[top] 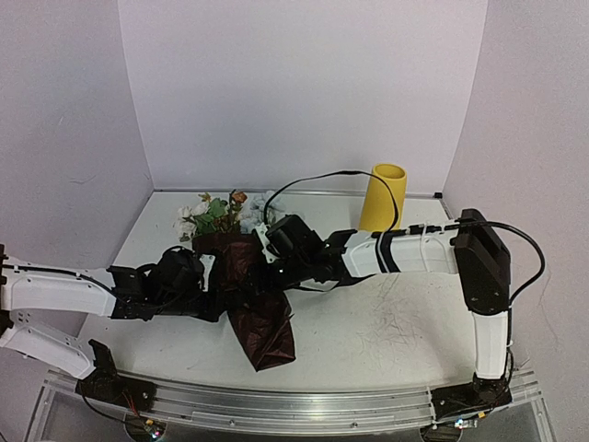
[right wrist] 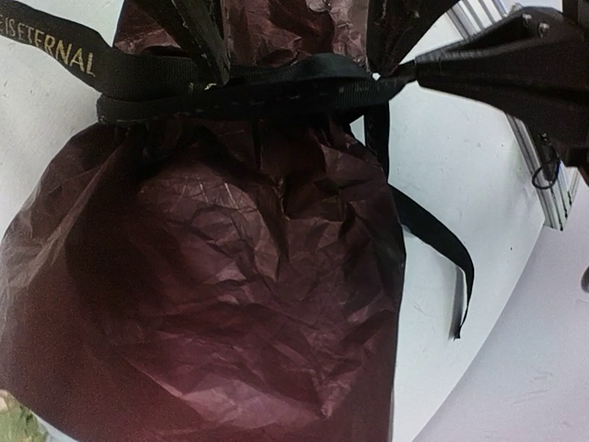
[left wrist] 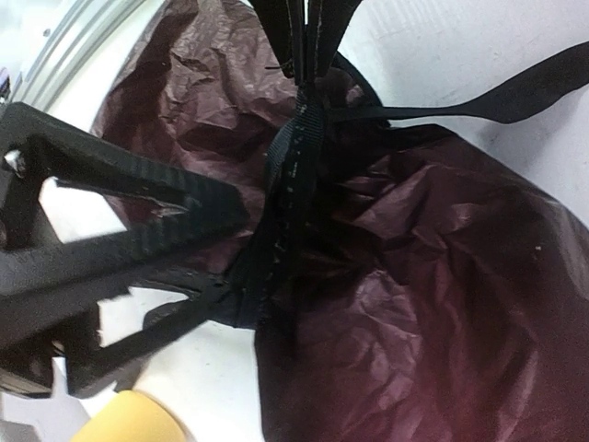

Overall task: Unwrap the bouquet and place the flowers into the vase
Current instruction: Untie the ribbon from the wrapping paper.

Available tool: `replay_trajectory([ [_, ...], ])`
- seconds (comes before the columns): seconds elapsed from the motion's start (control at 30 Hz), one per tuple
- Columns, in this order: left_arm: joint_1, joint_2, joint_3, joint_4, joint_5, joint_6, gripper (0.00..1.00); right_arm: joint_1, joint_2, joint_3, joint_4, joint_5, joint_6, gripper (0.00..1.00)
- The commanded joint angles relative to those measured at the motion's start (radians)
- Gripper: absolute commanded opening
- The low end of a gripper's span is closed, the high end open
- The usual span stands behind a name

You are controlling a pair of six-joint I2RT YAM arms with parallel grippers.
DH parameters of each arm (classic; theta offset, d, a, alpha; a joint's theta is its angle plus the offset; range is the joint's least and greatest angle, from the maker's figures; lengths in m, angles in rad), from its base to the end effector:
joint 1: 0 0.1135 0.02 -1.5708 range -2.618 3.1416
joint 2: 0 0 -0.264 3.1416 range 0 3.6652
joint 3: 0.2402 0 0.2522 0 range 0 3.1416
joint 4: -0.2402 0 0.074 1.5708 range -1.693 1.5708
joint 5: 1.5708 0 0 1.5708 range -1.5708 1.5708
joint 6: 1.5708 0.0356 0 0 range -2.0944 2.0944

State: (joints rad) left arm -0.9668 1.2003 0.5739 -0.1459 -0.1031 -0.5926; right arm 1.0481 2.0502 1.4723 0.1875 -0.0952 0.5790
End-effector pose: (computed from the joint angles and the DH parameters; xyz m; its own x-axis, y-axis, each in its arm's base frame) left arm 0.1373 -0.1925 0.1882 -0.7626 0.1270 -0.6343 0.4231 0.8397 -0.3405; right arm 0.2372 0.4184 0.2225 -0.6550 -0.0457 -0.7542 -0.6547 0.5326 0.5363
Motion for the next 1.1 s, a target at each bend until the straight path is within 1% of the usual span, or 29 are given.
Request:
replay_trajectory([
  [0.0, 0.002, -0.016, -0.011, 0.078, 0.086, 0.032, 0.02, 0.0, 0.025, 0.016, -0.004, -0.017, 0.119, 0.53],
  [0.17, 0.002, -0.007, -0.012, 0.099, 0.1, 0.038, 0.02, 0.001, 0.043, 0.014, 0.002, -0.027, 0.191, 0.51],
  [0.27, 0.002, -0.002, -0.012, 0.105, 0.13, 0.045, 0.02, 0.0, 0.042, 0.004, 0.003, -0.026, 0.206, 0.49],
  [0.43, 0.002, 0.015, -0.013, 0.11, 0.147, 0.054, 0.02, 0.002, 0.001, -0.057, 0.003, 0.019, 0.229, 0.51],
  [0.57, 0.002, 0.024, -0.01, 0.118, 0.167, 0.061, 0.02, 0.002, 0.015, -0.058, 0.004, 0.0, 0.24, 0.5],
  [0.67, 0.002, 0.028, -0.009, 0.12, 0.17, 0.064, 0.02, 0.005, 0.031, -0.052, 0.008, -0.016, 0.249, 0.48],
  [0.77, 0.002, 0.026, -0.01, 0.118, 0.168, 0.062, 0.02, 0.009, 0.024, -0.063, 0.021, -0.012, 0.252, 0.39],
  [0.9, 0.002, 0.022, -0.012, 0.109, 0.14, 0.055, 0.02, 0.009, -0.01, -0.089, 0.025, 0.017, 0.251, 0.16],
  [0.97, 0.002, 0.018, -0.011, 0.094, 0.116, 0.05, 0.02, 0.008, -0.031, -0.106, 0.026, 0.039, 0.247, 0.06],
  [1.03, 0.002, 0.008, -0.008, 0.083, 0.083, 0.049, 0.01, 0.008, -0.049, -0.12, 0.028, 0.057, 0.245, 0.0],
  [1.07, 0.002, 0.002, -0.008, 0.075, 0.065, 0.046, 0.01, 0.009, -0.061, -0.129, 0.029, 0.069, 0.245, 0.0],
])
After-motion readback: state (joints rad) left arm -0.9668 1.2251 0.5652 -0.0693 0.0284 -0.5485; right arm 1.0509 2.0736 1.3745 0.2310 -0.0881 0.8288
